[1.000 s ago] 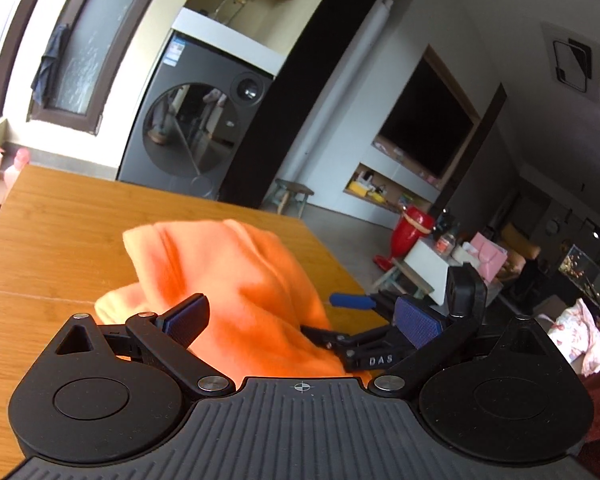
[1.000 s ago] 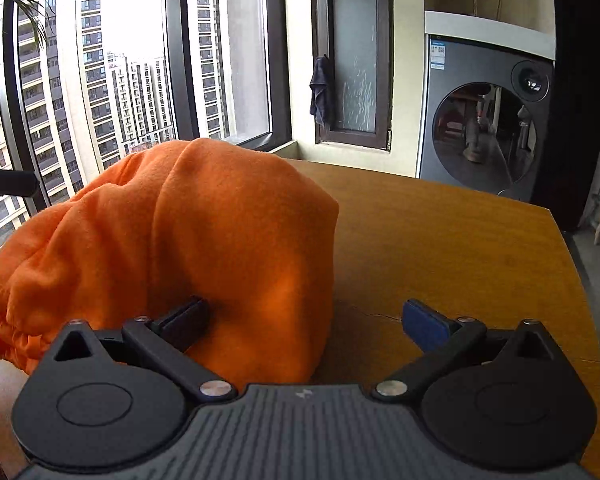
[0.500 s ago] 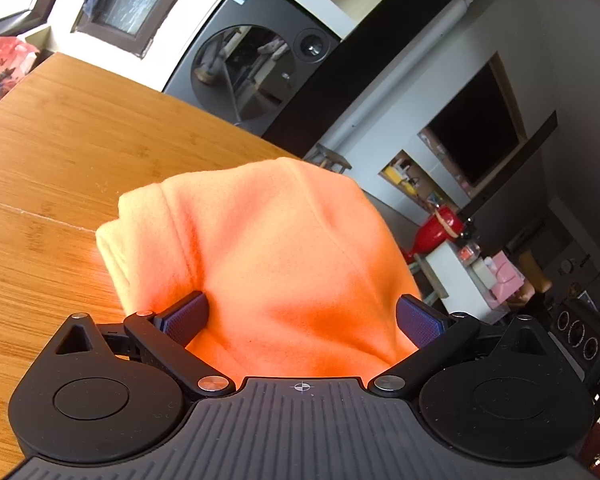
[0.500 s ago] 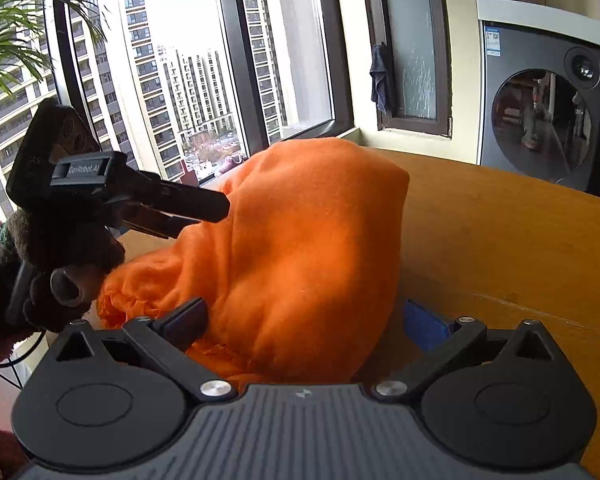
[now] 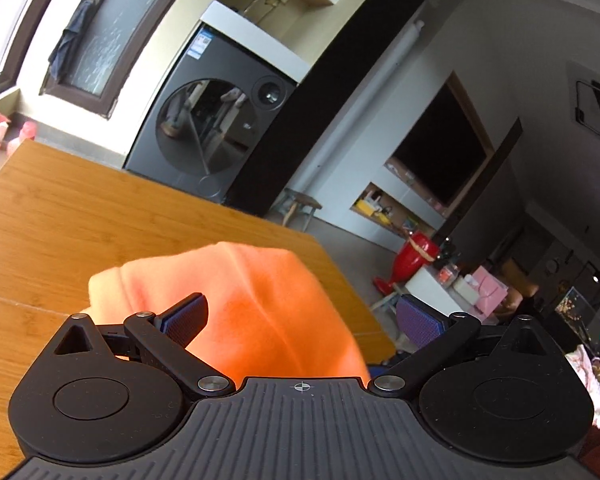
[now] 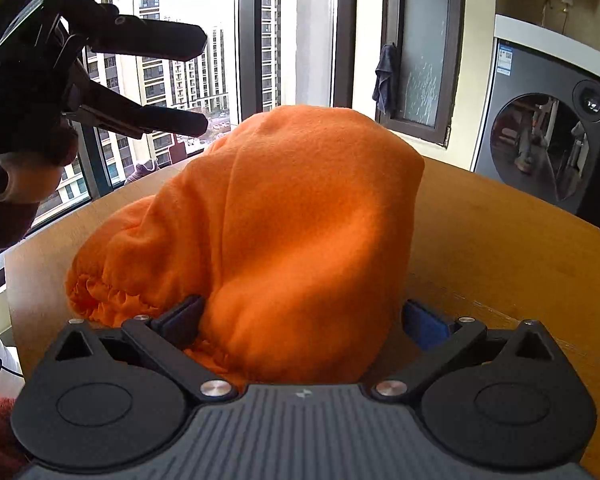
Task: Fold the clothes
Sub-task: 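Press the orange bundle sides inward with both grippers toward each other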
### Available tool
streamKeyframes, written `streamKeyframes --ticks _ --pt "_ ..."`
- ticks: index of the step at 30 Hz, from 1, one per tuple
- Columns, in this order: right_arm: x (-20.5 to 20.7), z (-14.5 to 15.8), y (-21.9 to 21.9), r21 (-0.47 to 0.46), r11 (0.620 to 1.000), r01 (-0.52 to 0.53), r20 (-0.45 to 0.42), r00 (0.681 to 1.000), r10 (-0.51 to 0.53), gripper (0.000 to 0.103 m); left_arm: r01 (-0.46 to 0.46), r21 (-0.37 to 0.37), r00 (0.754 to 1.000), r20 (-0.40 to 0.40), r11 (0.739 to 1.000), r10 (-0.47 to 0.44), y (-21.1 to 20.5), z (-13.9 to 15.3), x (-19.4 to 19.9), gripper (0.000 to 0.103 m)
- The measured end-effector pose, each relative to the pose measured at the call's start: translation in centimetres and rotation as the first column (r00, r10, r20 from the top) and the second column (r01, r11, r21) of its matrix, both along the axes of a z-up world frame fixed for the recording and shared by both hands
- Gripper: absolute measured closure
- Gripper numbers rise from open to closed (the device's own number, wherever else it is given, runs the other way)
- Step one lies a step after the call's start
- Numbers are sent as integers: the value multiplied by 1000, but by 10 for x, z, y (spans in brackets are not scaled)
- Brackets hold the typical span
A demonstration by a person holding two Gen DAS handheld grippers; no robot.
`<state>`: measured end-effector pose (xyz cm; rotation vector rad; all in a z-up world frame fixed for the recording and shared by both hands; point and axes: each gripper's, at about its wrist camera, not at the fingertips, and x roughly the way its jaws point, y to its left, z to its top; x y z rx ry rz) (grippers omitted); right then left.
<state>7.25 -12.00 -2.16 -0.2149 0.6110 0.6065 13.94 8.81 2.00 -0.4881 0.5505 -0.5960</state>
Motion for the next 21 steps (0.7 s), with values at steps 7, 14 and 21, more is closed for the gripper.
streamKeyframes --ticks 7,14,21 --pt "7 9 -8 23 1000 -4 -73 997 5 0 -20 30 992 -122 999 24 -4 -48 29 0" --pt "41 70 -51 249 968 18 -6 1000 -18 0 -4 44 993 -120 999 10 4 -55 23 0" --pt "111 34 -28 -60 971 230 53 972 -228 0 4 65 995 -104 998 3 2 -56 20 0"
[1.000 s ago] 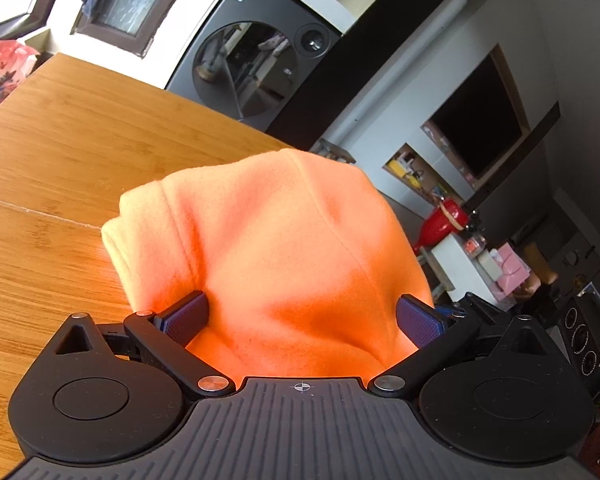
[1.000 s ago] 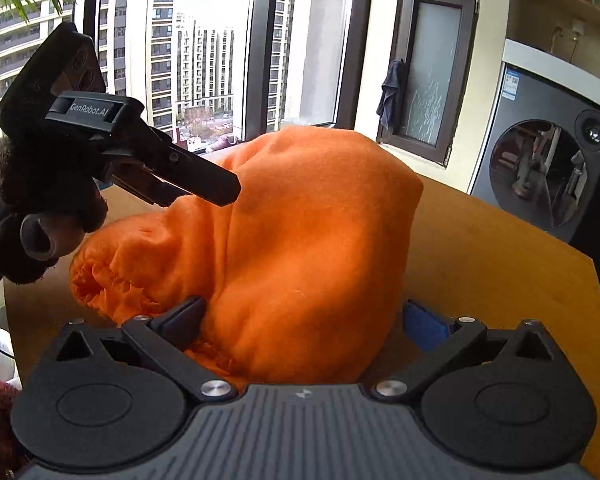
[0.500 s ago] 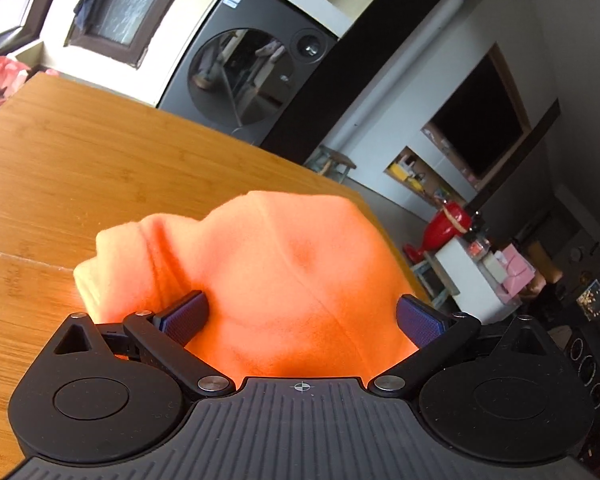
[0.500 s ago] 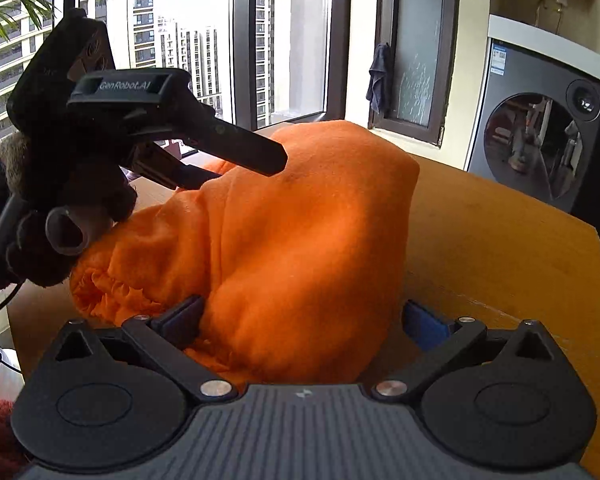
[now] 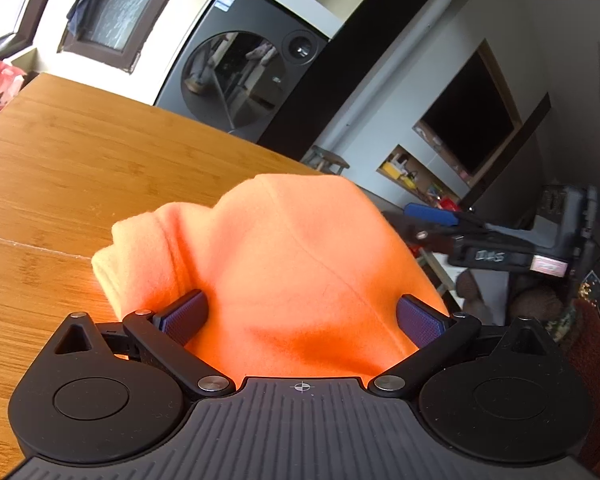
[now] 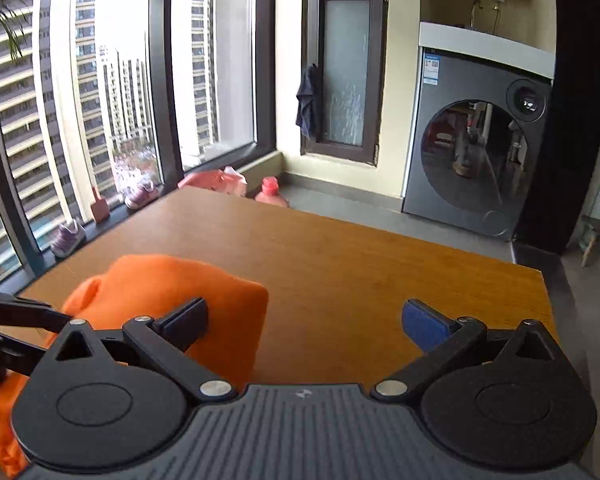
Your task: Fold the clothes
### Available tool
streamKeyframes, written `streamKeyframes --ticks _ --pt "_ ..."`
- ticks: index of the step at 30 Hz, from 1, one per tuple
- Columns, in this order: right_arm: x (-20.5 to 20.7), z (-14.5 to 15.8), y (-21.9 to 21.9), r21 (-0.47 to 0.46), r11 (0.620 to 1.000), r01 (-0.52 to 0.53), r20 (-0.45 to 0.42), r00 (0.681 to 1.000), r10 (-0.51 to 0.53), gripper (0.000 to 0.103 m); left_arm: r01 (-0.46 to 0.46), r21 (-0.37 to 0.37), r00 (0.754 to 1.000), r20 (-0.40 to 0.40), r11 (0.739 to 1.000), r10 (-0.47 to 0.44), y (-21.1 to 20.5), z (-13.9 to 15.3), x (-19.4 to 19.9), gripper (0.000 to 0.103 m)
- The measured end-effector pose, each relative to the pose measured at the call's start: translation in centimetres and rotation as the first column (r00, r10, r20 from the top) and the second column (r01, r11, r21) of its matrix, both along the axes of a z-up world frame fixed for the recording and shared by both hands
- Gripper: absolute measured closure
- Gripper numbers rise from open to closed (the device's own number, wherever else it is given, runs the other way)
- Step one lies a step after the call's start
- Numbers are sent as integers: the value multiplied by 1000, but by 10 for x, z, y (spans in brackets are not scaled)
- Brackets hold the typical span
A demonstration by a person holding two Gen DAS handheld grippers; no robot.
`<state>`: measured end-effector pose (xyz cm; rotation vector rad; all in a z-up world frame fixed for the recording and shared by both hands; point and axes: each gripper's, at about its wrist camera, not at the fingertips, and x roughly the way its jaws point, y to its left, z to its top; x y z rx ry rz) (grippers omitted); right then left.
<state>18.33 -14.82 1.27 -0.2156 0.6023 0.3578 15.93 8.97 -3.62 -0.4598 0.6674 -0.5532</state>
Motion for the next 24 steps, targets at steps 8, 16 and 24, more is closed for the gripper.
streamKeyframes --ticks 8,16,24 --pt "-5 19 7 13 999 -40 32 999 40 0 12 43 1000 19 999 -13 -6 -1 -4 0" --pt "-11 -7 22 -37 996 -83 6 997 83 0 10 35 1000 24 999 -11 -5 -1 -5 0" --pt "-72 21 14 37 969 -245 19 969 245 0 8 13 1000 22 1000 -8 0 -3 -3 0"
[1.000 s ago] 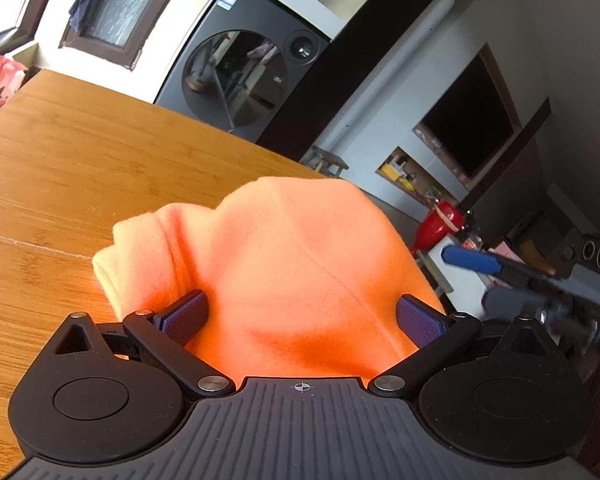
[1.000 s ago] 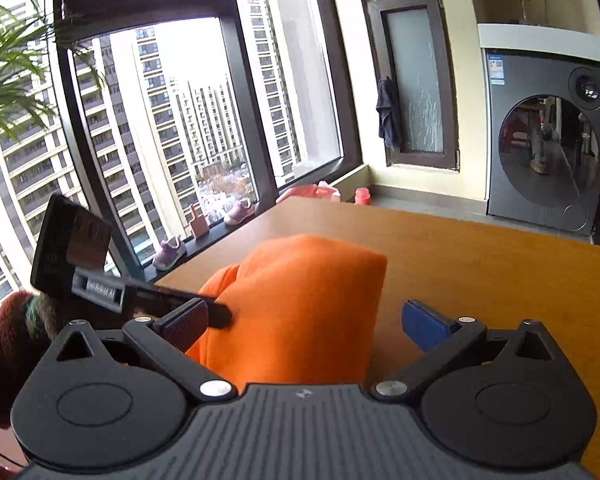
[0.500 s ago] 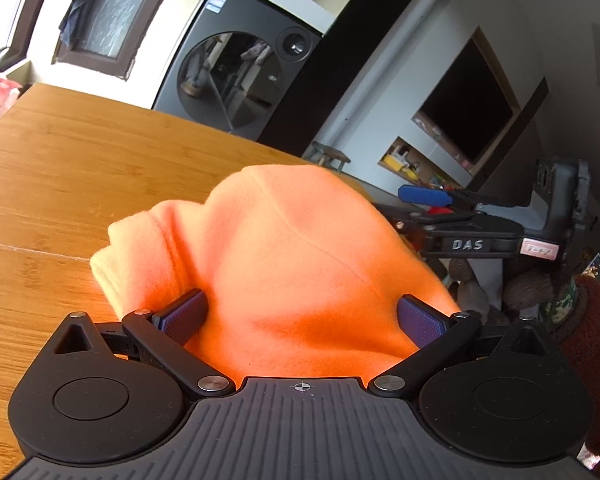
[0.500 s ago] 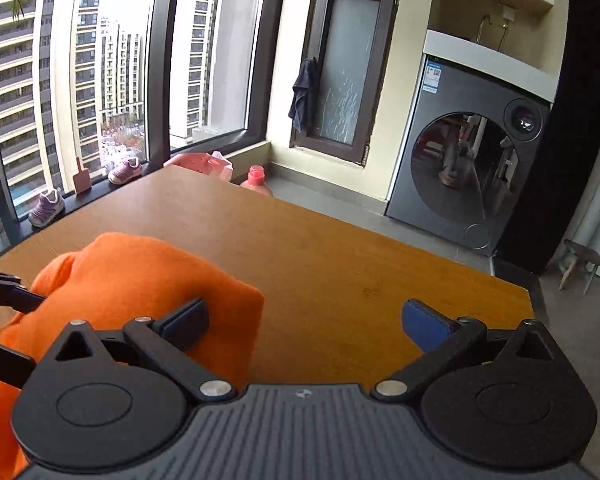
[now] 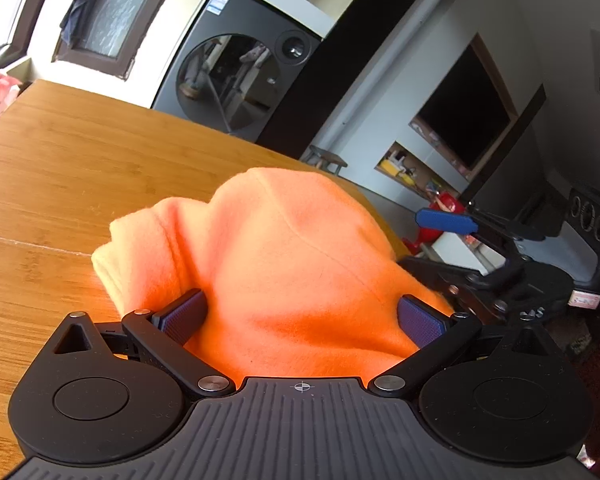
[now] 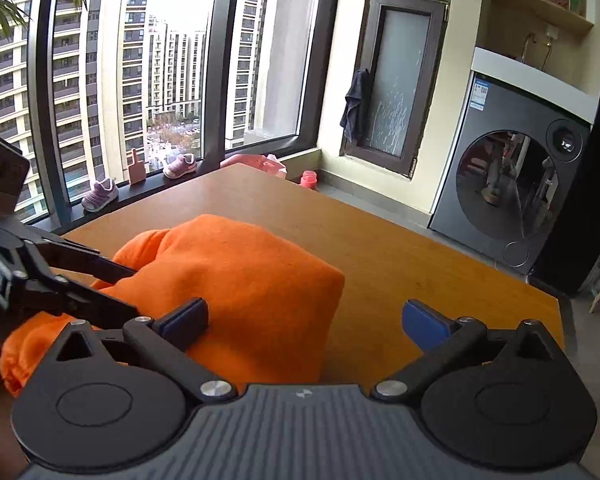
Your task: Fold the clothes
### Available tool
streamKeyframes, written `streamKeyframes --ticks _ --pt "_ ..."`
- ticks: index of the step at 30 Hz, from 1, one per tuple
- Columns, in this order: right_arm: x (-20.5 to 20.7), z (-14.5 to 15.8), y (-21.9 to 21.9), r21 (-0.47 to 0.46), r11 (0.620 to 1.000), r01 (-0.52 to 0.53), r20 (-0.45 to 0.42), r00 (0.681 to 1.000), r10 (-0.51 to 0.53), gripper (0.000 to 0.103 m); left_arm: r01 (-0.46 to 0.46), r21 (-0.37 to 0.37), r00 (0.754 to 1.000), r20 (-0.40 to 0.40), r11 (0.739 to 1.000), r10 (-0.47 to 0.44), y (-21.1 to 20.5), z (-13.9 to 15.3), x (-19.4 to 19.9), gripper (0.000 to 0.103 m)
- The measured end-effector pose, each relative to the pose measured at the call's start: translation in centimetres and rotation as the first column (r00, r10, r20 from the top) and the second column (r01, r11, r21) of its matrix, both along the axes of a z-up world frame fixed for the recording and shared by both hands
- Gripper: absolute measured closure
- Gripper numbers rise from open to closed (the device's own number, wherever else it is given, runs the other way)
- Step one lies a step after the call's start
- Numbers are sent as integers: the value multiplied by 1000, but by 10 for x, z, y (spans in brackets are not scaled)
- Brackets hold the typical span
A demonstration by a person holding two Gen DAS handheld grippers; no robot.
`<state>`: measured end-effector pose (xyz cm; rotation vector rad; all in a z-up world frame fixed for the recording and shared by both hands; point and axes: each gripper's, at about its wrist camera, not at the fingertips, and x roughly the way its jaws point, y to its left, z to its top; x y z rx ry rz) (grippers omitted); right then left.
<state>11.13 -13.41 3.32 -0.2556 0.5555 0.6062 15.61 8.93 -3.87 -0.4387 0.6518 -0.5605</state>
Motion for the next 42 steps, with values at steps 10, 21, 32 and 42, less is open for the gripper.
streamKeyframes --ticks 10,21,32,42 --pt "-29 -42 4 -43 995 -85 -43 996 83 0 -35 83 999 -27 996 37 -8 24 -29 0" --pt "18 -39 -28 -10 990 139 -75 987 -139 0 21 290 1000 -13 957 -18 -39 19 -54 0" --pt "-21 -30 -57 158 986 42 -137 990 -21 0 53 129 997 -60 990 -46 -27 28 -62 0" --pt "-10 -55 -17 92 995 -43 -90 995 52 24 44 140 998 -57 989 -37 -24 19 -38 0"
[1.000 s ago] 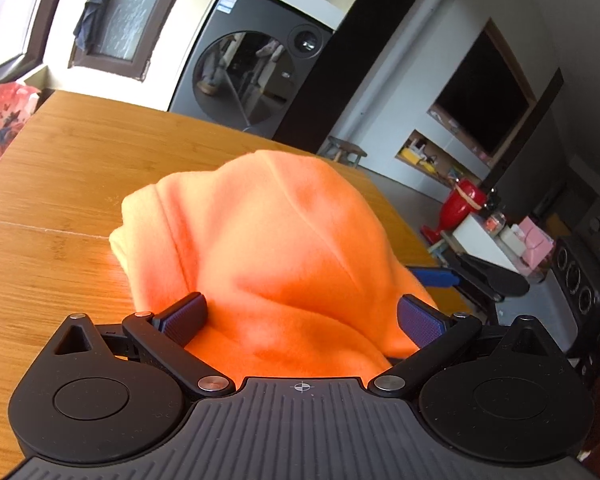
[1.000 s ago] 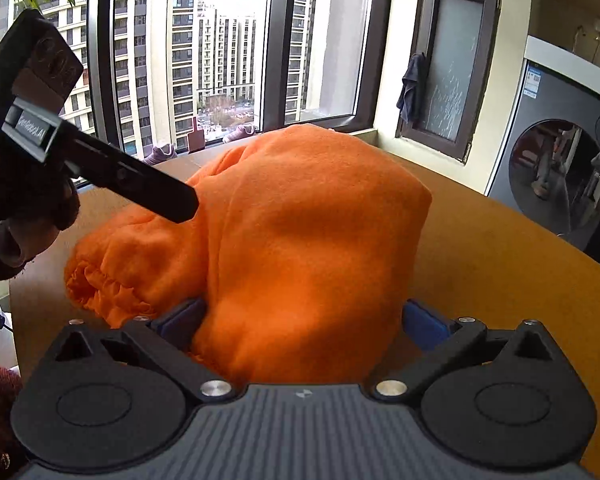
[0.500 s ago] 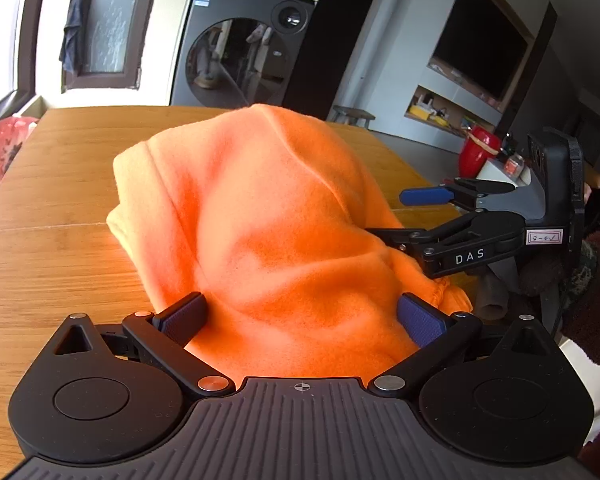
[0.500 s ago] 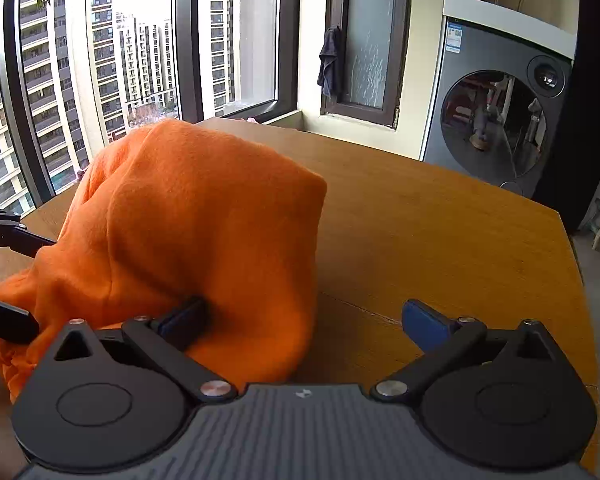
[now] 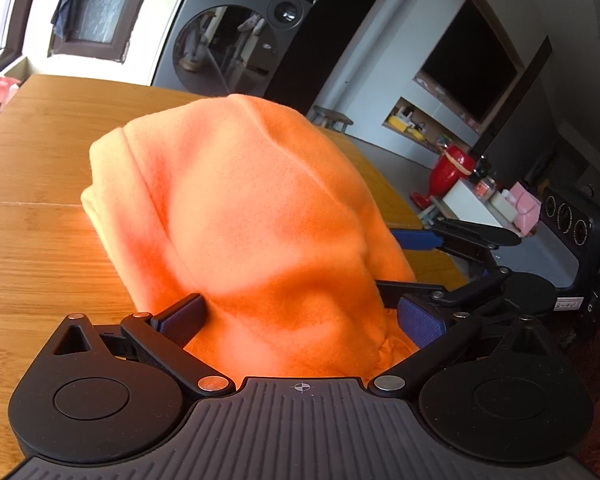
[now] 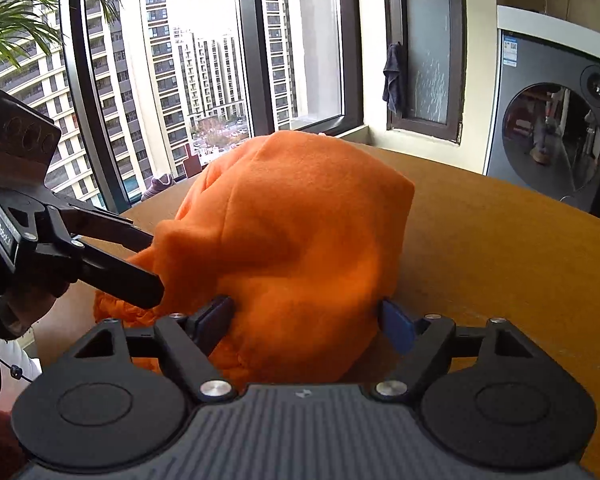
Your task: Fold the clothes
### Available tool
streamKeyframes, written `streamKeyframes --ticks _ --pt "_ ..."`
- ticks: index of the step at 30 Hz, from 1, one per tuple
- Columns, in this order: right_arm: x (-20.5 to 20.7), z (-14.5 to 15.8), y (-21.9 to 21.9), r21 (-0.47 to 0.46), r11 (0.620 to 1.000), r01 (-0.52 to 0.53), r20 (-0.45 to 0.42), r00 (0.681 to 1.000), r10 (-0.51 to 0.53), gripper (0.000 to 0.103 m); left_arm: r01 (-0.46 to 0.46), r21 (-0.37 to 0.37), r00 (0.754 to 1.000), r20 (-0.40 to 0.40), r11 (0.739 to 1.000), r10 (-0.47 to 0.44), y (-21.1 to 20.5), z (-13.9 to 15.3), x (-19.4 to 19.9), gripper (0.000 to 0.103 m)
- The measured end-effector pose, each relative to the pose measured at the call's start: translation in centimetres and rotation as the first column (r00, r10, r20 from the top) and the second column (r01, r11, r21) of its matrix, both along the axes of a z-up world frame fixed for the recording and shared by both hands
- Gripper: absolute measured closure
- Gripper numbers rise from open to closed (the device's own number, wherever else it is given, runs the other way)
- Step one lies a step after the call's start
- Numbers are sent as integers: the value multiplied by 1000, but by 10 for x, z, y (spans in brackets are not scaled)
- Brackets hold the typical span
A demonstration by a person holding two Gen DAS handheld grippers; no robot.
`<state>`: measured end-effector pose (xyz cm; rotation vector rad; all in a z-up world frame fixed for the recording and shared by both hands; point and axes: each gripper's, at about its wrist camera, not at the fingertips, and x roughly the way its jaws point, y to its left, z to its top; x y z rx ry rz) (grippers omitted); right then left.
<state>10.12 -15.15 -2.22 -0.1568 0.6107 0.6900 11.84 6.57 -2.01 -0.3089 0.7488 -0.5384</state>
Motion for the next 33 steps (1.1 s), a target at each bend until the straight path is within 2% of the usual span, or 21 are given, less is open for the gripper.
streamKeyframes --ticks 5,9,13,16,18,20,22,24,26,28,30,33 --pt "50 -8 43 -15 998 -55 76 996 56 24 -108 44 994 -3 993 109 27 -3 33 0" --pt "96 -10 71 -14 999 -41 98 994 42 24 -193 43 981 -6 980 193 55 0 62 0" --pt "124 -10 85 -24 1000 17 111 994 -15 24 -325 47 945 -5 944 326 82 11 85 0" --pt "128 -9 87 -49 998 24 134 991 -17 18 -322 0 942 95 947 321 91 38 88 0" --pt "122 -5 88 -89 996 20 190 982 -2 13 -286 -17 944 164 958 285 86 58 99 0" --pt "115 2 89 -107 994 9 240 971 17 13 -262 -30 946 192 965 263 81 66 116 0" --pt "106 15 91 -59 998 -33 244 969 47 13 -256 -60 951 161 965 262 79 64 141 0" --pt "98 22 96 -24 994 -107 213 971 110 13 -237 -99 966 80 967 245 79 51 171 0" --pt "90 23 106 -31 984 -175 187 966 178 13 -248 -96 969 -10 964 248 80 29 202 0" --pt "94 7 119 -95 979 -180 149 970 193 13 -286 -57 957 -75 957 282 84 10 224 0" --pt "103 -9 127 -131 976 -171 109 976 186 13 -307 -62 949 -97 950 301 92 -2 237 0" --pt "110 -9 124 -79 983 -166 79 982 172 11 -307 -76 951 -68 949 303 99 3 233 0"
